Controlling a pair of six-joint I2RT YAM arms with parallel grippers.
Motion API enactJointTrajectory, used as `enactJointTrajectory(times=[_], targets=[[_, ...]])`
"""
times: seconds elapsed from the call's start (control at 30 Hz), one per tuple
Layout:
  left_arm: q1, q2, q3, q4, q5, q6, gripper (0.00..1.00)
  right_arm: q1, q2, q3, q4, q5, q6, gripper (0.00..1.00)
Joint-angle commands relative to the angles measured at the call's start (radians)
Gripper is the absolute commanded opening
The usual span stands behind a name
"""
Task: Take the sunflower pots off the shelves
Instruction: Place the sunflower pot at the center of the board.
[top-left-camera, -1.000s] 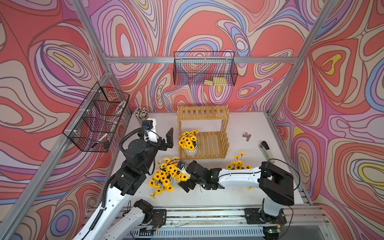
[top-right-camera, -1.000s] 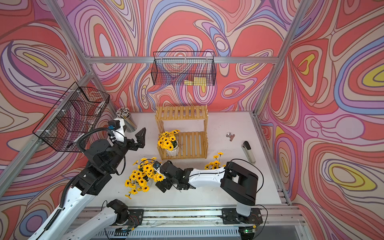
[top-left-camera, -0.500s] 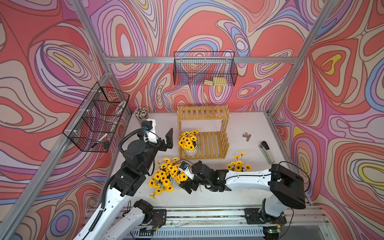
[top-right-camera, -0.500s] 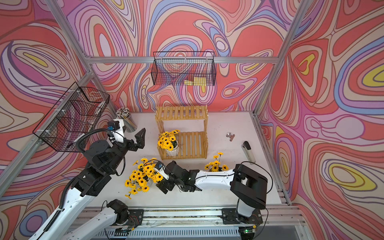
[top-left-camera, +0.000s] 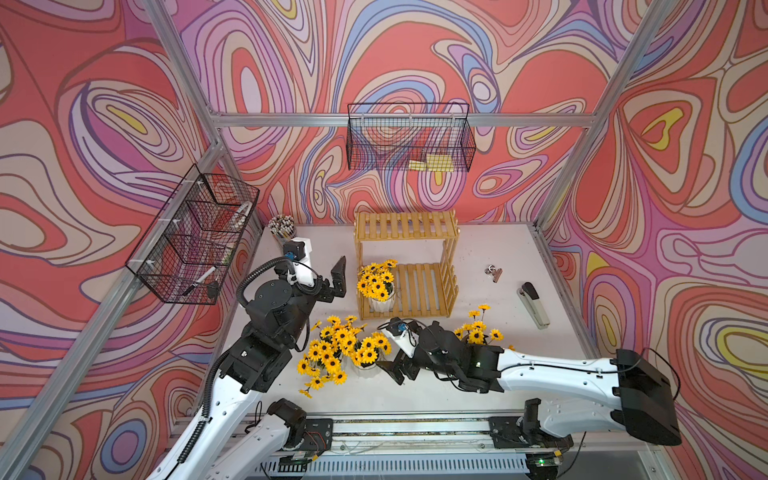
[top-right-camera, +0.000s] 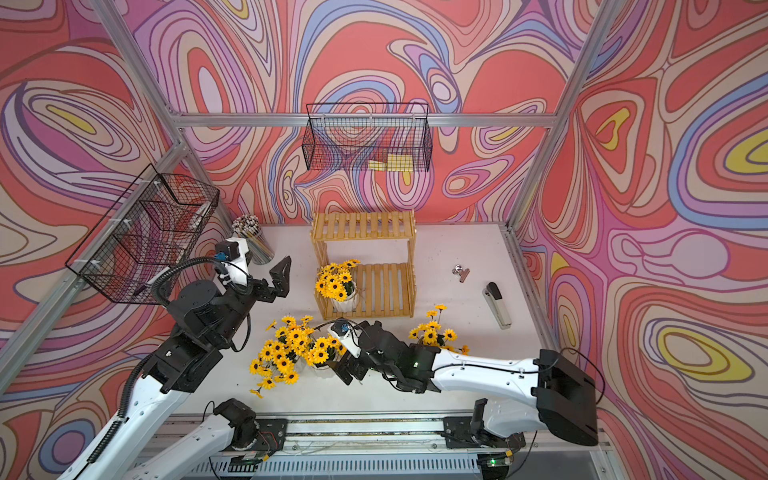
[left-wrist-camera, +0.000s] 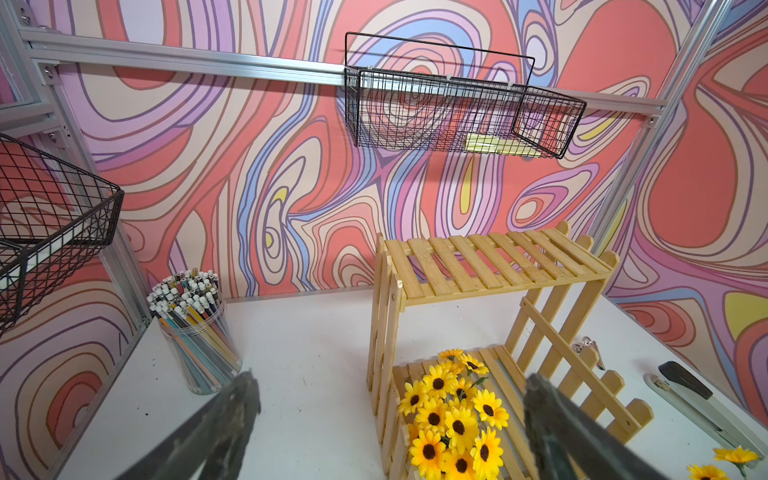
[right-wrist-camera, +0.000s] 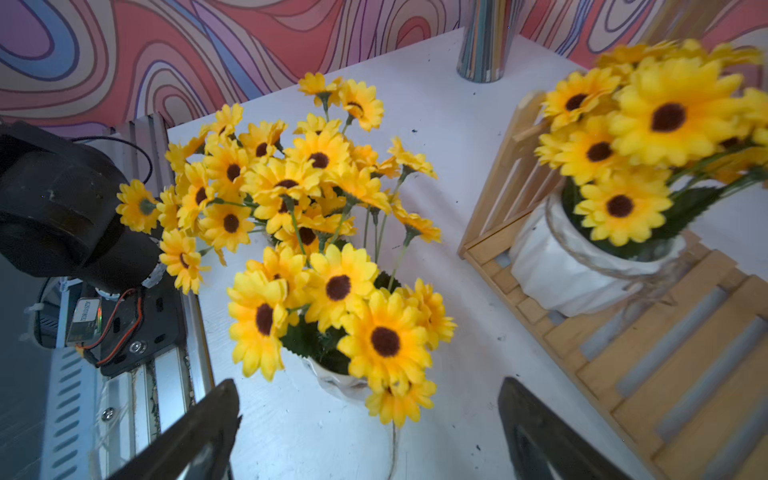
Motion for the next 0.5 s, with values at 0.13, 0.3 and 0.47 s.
enactJointTrajectory(times=[0.13,0.3,0.47], targets=[[0.007,0.012,0.026,0.011,0.026,0.013,1.00,-0.184,-0.098,-0.129,0.112,-0.039,0.083,0.98],[0.007,0.022,0.044,0.014,0.030,0.025,1.00,-0.241,-0.043,-0.126,0.192,-0.039,0.050,0.98],[0.007,0.040,0.064,0.017,0.039,0.032,1.00,-0.312,0.058,-0.118,0.317,-0.090,0.049,0.98]])
